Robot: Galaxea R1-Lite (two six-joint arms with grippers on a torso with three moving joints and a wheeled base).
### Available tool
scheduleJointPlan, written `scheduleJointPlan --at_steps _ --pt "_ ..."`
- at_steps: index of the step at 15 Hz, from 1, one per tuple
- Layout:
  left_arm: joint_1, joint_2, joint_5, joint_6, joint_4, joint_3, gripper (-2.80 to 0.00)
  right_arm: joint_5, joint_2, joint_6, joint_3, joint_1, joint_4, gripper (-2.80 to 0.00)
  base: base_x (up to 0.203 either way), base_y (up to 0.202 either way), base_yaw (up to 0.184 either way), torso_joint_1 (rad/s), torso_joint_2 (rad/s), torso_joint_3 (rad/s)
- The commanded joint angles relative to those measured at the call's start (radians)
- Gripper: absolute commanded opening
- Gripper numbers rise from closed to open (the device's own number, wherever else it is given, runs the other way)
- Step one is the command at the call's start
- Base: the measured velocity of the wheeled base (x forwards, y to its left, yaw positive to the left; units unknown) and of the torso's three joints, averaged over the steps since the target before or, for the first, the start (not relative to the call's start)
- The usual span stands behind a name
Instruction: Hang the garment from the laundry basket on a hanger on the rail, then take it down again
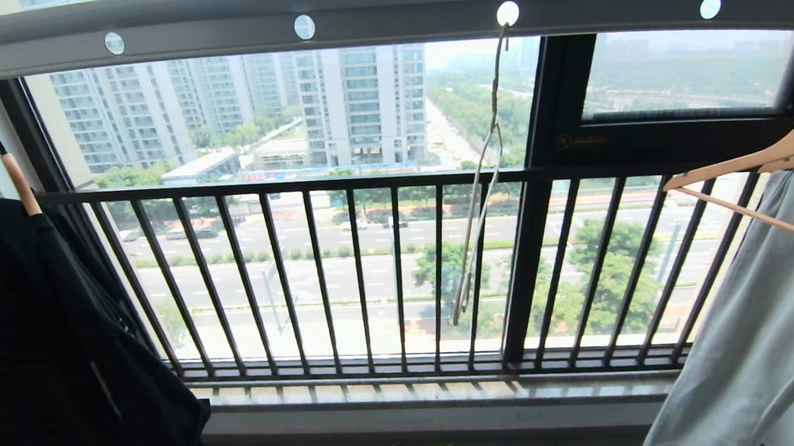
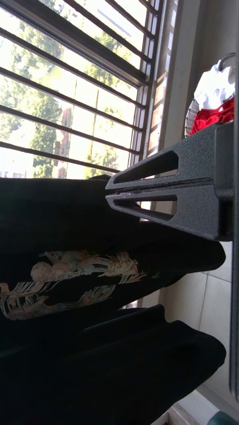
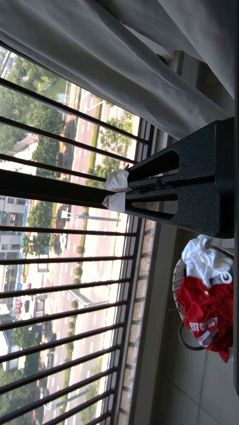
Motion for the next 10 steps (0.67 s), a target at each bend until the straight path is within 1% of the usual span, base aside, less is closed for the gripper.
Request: scheduleJointPlan --at_steps 1,10 --pt "0.000 0.002 0.001 -0.001 0.000 0.000 -2.80 0.001 0.001 0.001 0.000 0.000 0.000 -2.80 0.000 0.000 0.000 0.000 0.00 0.000" --pt "0.000 0.002 0.001 -0.001 0.000 0.000 -2.80 0.001 0.001 0.001 0.000 0.000 0.000 -2.80 0.000 0.000 0.000 0.000 0.00 0.000"
